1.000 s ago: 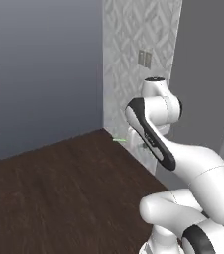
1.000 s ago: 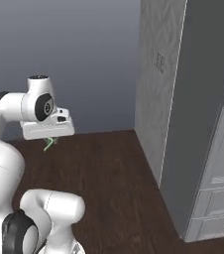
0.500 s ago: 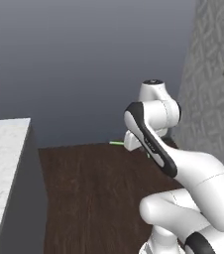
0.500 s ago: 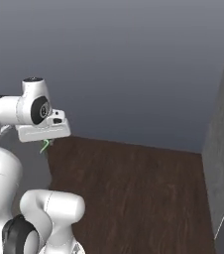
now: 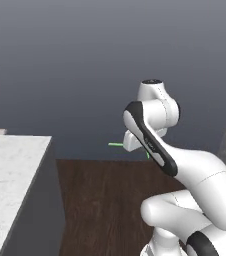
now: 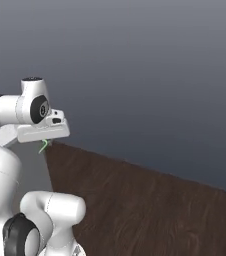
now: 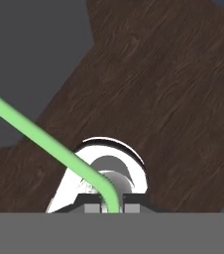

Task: Take a straw from the drawer in front and place it inside the glass cup on the dining counter.

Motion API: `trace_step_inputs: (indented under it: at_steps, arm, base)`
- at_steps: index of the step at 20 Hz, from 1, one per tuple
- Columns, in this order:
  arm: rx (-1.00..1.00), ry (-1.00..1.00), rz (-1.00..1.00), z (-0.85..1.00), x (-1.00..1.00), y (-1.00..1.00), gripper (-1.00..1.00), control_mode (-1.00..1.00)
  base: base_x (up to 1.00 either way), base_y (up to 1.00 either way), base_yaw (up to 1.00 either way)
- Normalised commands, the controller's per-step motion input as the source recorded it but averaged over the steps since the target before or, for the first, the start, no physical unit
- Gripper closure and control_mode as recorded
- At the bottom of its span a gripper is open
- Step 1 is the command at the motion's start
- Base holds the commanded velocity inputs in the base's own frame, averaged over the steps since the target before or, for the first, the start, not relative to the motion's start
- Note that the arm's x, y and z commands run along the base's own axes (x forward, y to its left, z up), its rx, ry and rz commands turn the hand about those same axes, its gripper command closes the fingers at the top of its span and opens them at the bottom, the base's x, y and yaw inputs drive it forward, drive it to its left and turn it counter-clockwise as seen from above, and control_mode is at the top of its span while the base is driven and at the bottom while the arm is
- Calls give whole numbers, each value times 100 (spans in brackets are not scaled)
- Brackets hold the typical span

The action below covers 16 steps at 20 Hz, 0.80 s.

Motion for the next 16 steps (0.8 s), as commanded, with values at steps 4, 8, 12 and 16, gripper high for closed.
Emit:
trace_step_inputs:
  at_steps: [4, 8, 12, 16]
  arm:
    - [0, 0, 0, 0, 0, 0, 100, 100]
    - [0, 0, 0, 0, 0, 0, 100, 100]
    - [0, 0, 0, 0, 0, 0, 100, 100]
    - [0, 0, 0, 0, 0, 0, 100, 100]
  base:
    - [100, -37, 37]
    - [100, -49, 38]
    - [100, -55, 39]
    - [100, -56, 42]
